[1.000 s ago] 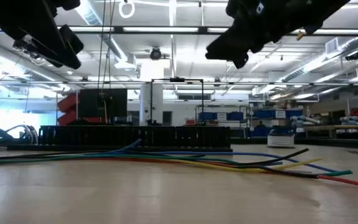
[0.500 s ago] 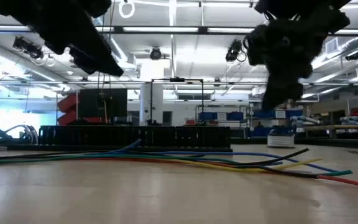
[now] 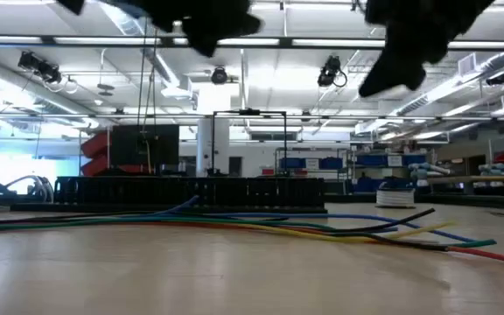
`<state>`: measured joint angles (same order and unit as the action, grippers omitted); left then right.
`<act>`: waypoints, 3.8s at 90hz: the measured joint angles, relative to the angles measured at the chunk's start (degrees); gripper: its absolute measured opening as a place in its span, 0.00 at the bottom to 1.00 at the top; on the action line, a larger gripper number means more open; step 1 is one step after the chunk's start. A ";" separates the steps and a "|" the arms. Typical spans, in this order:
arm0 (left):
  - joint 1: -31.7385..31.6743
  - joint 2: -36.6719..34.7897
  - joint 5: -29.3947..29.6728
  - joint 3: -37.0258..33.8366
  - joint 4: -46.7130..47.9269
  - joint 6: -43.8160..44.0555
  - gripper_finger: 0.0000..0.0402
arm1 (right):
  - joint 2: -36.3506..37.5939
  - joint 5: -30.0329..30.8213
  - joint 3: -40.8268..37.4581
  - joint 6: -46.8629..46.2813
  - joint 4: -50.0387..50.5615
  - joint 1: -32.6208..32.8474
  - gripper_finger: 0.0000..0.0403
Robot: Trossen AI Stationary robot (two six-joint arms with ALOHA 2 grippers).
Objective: Ziptie cables
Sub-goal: Prepare the left black zip tie
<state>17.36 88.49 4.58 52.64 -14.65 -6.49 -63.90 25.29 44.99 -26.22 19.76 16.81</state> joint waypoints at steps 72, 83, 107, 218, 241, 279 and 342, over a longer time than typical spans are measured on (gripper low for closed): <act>-2.78 42.08 -12.53 45.03 6.93 -16.14 0.40 | 24.31 12.99 0.12 2.91 12.86 1.08 0.09; -2.52 46.29 -15.51 50.69 8.71 -17.23 0.40 | 23.73 12.51 0.12 2.00 13.52 1.08 0.08; -0.83 51.72 -16.24 57.74 10.51 -17.50 0.40 | 23.37 12.49 0.12 1.38 13.56 1.08 0.09; 1.80 60.10 -8.51 61.23 4.17 -18.54 0.40 | 23.41 12.57 0.12 -1.12 12.91 0.56 0.09; 1.03 63.23 -10.88 64.18 5.54 -15.08 0.40 | 23.41 12.91 0.12 -0.82 12.93 0.57 0.09; 1.10 65.92 -11.86 70.43 11.69 -14.29 0.38 | 23.41 12.49 0.12 -0.63 13.39 -0.05 0.09; 1.12 65.23 -11.49 70.34 13.76 -13.48 0.01 | 23.41 11.98 0.12 -0.63 13.39 -0.03 0.09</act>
<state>18.48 153.72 -6.91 122.98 -0.90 -19.97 -40.49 37.27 45.10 -26.85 33.15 16.78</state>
